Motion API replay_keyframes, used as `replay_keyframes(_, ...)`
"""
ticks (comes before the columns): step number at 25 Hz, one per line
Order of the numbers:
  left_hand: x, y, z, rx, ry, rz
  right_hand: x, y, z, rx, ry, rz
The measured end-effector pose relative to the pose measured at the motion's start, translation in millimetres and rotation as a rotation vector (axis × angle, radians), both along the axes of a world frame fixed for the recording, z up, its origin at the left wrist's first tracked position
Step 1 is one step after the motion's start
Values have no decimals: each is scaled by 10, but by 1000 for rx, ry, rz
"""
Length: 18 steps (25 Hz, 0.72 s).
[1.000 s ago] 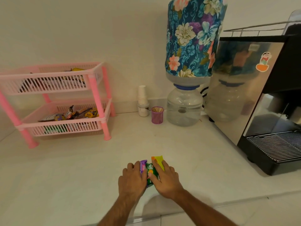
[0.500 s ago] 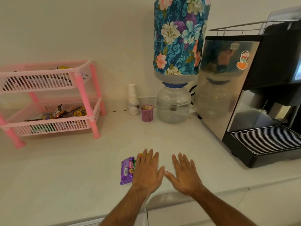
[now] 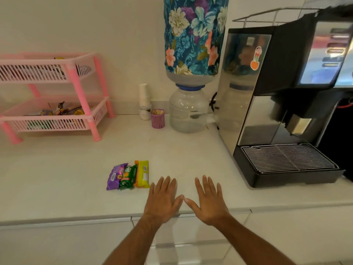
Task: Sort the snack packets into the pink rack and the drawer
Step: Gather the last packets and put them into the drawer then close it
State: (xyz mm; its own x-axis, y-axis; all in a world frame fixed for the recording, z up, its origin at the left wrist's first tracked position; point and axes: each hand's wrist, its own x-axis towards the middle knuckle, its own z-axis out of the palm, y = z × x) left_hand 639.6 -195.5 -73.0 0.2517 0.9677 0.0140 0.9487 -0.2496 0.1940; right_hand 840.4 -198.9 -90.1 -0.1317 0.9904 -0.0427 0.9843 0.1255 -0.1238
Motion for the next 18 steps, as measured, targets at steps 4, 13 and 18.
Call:
replay_keyframes(4,85,-190,-96,-85,53,29,47,-144,-73,5,33,-4)
replay_keyframes(13,-26,-274,-189,-86,127,-42,-33,-621,43,191,1654,-748)
replay_keyframes(18,-42,-278,-182,-94,90,-46,-146,-640,-3,-365,1939,-1014)
